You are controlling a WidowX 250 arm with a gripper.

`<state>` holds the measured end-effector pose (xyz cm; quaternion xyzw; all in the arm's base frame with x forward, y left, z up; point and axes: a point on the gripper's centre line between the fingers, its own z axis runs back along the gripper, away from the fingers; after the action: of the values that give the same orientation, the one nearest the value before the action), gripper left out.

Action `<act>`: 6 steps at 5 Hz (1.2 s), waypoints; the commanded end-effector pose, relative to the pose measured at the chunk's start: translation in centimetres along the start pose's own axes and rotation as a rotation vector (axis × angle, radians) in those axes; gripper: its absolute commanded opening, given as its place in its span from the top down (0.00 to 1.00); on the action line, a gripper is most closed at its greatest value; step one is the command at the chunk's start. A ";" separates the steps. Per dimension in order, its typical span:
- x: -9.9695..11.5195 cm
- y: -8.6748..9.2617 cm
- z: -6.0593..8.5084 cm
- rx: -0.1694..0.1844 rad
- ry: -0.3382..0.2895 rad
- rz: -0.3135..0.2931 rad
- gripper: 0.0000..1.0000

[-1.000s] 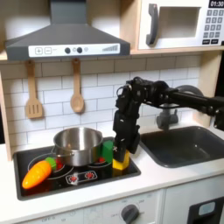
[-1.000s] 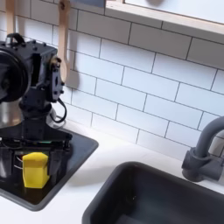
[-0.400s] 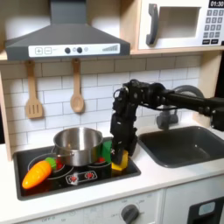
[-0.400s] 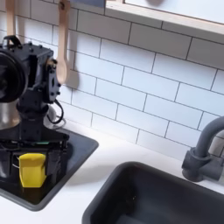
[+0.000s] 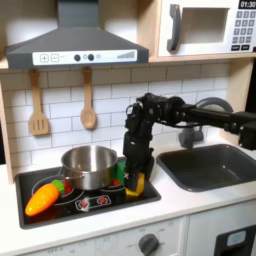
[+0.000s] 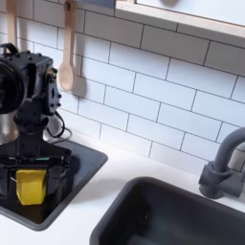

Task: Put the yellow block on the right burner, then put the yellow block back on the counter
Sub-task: 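Put the yellow block back on the counter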

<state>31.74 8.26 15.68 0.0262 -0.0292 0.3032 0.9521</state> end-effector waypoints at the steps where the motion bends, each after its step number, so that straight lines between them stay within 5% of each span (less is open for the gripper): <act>1: 0.1 0.2 -0.5 0.000 0.016 0.003 0.00; 2: 0.2 0.3 -0.4 -0.003 0.011 0.000 0.32; 3: 0.1 0.3 -0.4 -0.002 0.015 -0.006 1.00; 5: 0.0 0.2 -0.4 -0.006 0.013 -0.002 1.00; 6: 0.1 0.4 0.3 -0.035 0.002 -0.019 1.00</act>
<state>31.68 8.70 15.34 0.0079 -0.0249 0.2973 0.9544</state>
